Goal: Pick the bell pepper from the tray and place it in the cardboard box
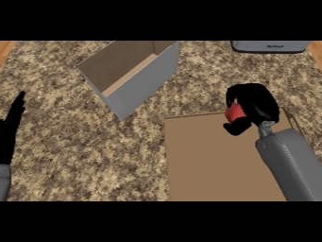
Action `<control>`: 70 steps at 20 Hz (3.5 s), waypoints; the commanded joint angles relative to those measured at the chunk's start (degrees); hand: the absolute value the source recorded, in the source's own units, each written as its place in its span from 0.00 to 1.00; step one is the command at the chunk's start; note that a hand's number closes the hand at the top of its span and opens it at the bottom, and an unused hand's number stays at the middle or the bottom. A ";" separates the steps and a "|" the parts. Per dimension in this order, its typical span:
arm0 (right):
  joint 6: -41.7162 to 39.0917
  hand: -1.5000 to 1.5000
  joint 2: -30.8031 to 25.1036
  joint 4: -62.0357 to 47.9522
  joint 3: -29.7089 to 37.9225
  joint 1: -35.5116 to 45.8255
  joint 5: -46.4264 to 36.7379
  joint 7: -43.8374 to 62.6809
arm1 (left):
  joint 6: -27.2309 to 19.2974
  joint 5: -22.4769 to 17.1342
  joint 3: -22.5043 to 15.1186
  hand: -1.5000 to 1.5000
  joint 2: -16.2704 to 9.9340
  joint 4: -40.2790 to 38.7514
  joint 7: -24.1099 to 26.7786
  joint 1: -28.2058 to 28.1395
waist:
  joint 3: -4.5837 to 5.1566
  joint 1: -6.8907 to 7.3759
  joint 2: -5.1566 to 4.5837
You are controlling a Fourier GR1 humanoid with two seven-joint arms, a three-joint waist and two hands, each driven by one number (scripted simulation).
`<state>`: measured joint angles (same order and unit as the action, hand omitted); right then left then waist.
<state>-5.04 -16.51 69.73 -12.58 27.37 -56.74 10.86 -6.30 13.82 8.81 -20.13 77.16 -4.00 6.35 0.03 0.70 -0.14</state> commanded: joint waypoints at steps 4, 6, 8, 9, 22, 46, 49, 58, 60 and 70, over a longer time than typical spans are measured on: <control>8.08 1.00 -0.44 4.24 3.77 3.92 -0.86 -3.61 | 1.36 -0.86 1.72 0.50 -1.08 -1.66 -0.10 0.82 | -0.04 -0.44 0.13; 9.35 1.00 -1.16 4.00 5.33 7.73 0.46 -7.07 | 0.86 -0.25 0.69 0.50 0.04 -0.72 1.47 -0.81 | -0.04 -0.02 0.05; 7.94 1.00 0.48 4.82 4.49 9.40 1.82 -9.05 | 2.33 -1.01 2.25 0.50 -1.74 -4.59 1.17 2.84 | -0.01 -0.47 -0.03; 4.54 1.00 1.37 6.26 3.69 12.15 1.39 -6.48 | 0.19 0.85 0.56 0.50 -0.08 -1.05 -0.99 2.66 | -0.02 -0.35 0.13; 5.75 1.00 16.26 -8.91 7.14 30.72 8.56 -0.06 | 3.26 -0.27 2.47 0.50 -1.89 -1.08 -1.60 3.35 | -0.01 0.66 -0.15; 23.85 0.00 16.51 -56.32 12.55 53.82 23.17 -0.03 | 2.86 2.02 -1.65 0.50 2.09 -3.15 2.00 6.66 | 0.13 7.08 -2.73; 24.36 0.00 16.51 -57.98 14.00 51.89 26.03 -1.57 | 2.09 2.70 -2.38 0.50 3.00 -2.79 1.42 6.96 | 0.07 7.46 -2.69; 30.65 0.00 16.51 -56.55 16.23 52.45 30.20 -10.98 | 2.72 2.30 -2.40 0.50 3.12 -2.71 1.54 7.21 | 0.00 8.00 -2.58; 33.23 0.00 16.51 -55.99 17.86 52.69 31.18 -12.61 | 1.99 3.23 -2.04 0.50 2.37 -3.59 1.44 8.06 | 0.00 7.32 -2.92; 32.95 0.00 13.41 -53.44 28.26 49.68 41.15 -25.55 | 2.18 2.24 -0.61 0.50 1.94 -2.85 1.80 5.82 | -0.06 4.45 -2.09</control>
<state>29.23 -1.40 15.87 12.33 78.23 -18.65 -9.87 -3.96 16.02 8.08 -18.31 74.50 -2.70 12.59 -0.03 6.09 -2.25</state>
